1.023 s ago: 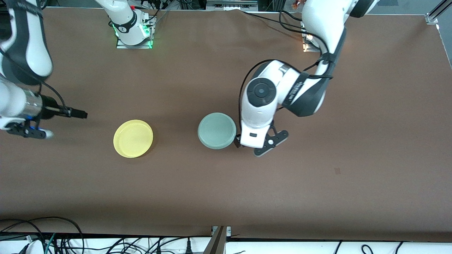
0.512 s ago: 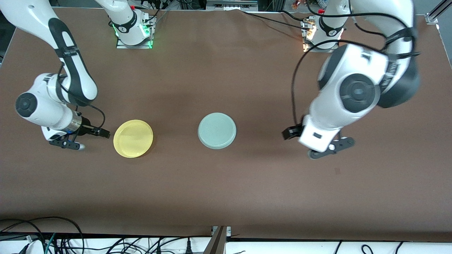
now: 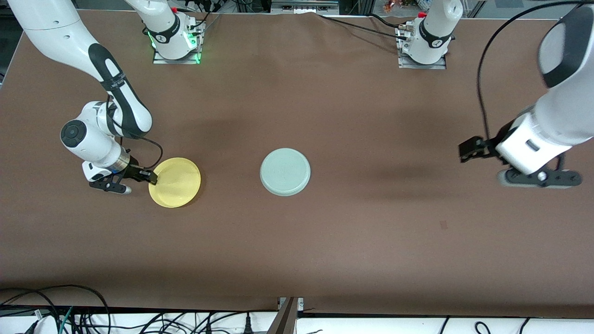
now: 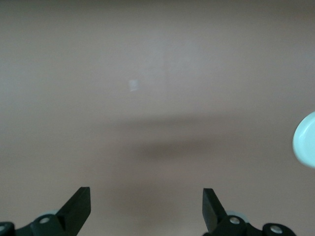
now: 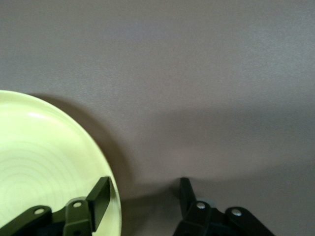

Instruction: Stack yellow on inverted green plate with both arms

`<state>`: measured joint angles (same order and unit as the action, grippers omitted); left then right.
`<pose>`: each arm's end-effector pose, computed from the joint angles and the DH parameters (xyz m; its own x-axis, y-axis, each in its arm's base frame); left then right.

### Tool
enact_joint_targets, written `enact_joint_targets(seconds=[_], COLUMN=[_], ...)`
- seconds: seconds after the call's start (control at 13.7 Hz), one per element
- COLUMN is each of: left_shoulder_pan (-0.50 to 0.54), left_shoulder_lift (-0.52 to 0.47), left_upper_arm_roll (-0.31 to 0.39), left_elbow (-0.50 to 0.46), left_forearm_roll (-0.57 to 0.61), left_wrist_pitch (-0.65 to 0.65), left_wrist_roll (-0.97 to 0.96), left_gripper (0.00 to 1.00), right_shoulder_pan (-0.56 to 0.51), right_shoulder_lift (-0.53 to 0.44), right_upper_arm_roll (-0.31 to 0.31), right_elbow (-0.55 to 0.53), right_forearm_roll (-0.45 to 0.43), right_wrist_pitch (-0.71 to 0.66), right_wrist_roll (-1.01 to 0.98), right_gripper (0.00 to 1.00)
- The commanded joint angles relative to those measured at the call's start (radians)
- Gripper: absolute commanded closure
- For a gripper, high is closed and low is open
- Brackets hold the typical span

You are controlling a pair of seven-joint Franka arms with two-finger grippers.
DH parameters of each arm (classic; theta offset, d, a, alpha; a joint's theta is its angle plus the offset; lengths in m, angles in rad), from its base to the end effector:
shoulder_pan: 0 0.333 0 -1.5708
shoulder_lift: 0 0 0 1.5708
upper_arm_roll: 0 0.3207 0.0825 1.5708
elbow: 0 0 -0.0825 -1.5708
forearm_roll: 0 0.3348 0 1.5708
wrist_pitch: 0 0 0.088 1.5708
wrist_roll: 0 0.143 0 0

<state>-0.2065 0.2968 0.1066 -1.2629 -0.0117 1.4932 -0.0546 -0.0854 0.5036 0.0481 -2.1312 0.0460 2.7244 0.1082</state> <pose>0.5804 -0.0696 0.5540 0.9968 -0.0486 -0.0637 -0.0501 -0.9985 -0.0229 0.5617 -0.0220 0.1871 0.9775 -0.1941 0.0831 -0.1900 -0.9803 -0.0548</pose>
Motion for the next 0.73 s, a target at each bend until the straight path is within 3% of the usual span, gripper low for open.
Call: enact_joint_targets(seconds=[0.0,0.07,0.44,0.66], left_shoulder_pan=[-0.013,-0.007,0.052,0.076], left_shoulder_lift=[-0.259,-0.29,-0.286,-0.291], left_upper_arm_roll=[0.045,0.051,0.05,0.051], left_elbow=[-0.353,-0.404,-0.403,-0.395], left_forearm_roll=[0.024,0.024,0.03,0.029], left_wrist_pitch=[0.131,0.162,0.145,0.125], left_wrist_roll=[0.083,0.117,0.166,0.171], left_gripper=[0.0,0.0,0.0,0.0], right_shoulder_pan=[-0.013,-0.013,-0.011,-0.011], right_shoulder_lift=[-0.01,-0.011,-0.048,-0.082], right_upper_arm_roll=[0.015,0.015,0.036,0.096], right_elbow=[-0.015,-0.015,0.002,0.042], right_forearm_roll=[0.015,0.015,0.017,0.041], right_wrist_pitch=[0.012,0.012,0.002,-0.096], right_wrist_roll=[-0.012,-0.012,0.051,0.206], right_gripper=[0.86,1.0,1.0,1.0])
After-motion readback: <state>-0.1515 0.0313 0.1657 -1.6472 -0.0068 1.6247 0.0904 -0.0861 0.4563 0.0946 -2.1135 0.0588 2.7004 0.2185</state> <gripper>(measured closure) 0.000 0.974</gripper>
